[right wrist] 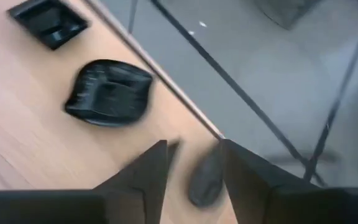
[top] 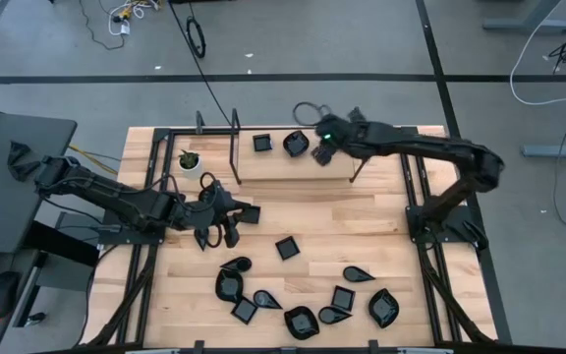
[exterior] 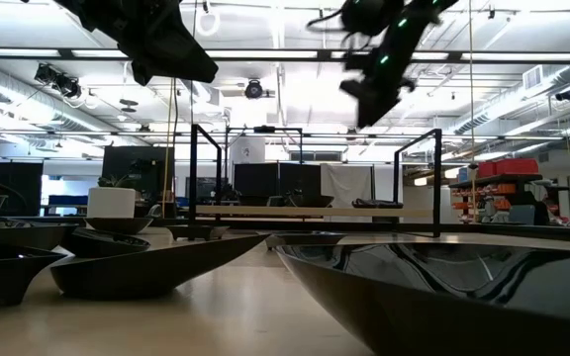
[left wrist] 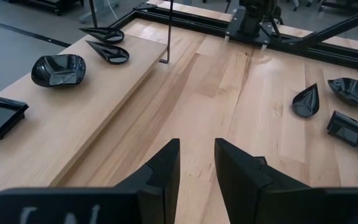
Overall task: Pick & Place Mini shaped plates
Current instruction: Remove the stacked black teardrop shape bowls
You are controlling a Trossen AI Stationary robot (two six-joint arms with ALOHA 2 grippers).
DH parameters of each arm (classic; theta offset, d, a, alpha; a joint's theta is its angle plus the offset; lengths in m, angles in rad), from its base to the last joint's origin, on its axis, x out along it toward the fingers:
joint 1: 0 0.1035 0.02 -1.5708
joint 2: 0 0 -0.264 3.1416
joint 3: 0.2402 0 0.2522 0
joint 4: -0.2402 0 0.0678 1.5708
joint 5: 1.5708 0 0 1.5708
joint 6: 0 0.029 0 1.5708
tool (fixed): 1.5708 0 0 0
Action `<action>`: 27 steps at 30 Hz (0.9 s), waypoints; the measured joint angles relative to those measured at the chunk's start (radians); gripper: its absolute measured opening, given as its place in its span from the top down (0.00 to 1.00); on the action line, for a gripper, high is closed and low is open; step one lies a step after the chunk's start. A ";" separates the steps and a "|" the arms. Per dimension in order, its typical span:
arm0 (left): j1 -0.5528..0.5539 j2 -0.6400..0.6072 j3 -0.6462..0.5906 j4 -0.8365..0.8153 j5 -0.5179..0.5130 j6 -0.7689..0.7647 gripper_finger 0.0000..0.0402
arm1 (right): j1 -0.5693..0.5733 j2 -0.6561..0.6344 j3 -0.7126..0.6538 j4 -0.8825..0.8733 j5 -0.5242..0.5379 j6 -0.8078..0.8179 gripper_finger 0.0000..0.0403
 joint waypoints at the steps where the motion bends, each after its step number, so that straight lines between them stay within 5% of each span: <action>1: 0.000 0.000 0.000 -0.003 0.000 0.000 0.74 | -0.007 -0.034 0.000 -0.039 0.000 0.035 0.64; 11: -0.002 0.000 0.000 -0.021 0.031 -0.003 0.74 | -0.181 -0.234 -0.063 -0.322 0.016 0.170 0.73; 20: -0.020 0.000 0.000 -0.023 0.025 -0.002 0.74 | -0.375 -0.318 -0.346 -0.056 -0.150 0.106 0.79; 27: -0.021 0.000 0.000 -0.024 0.023 -0.002 0.74 | -0.383 -0.400 -0.444 0.090 -0.109 0.146 0.83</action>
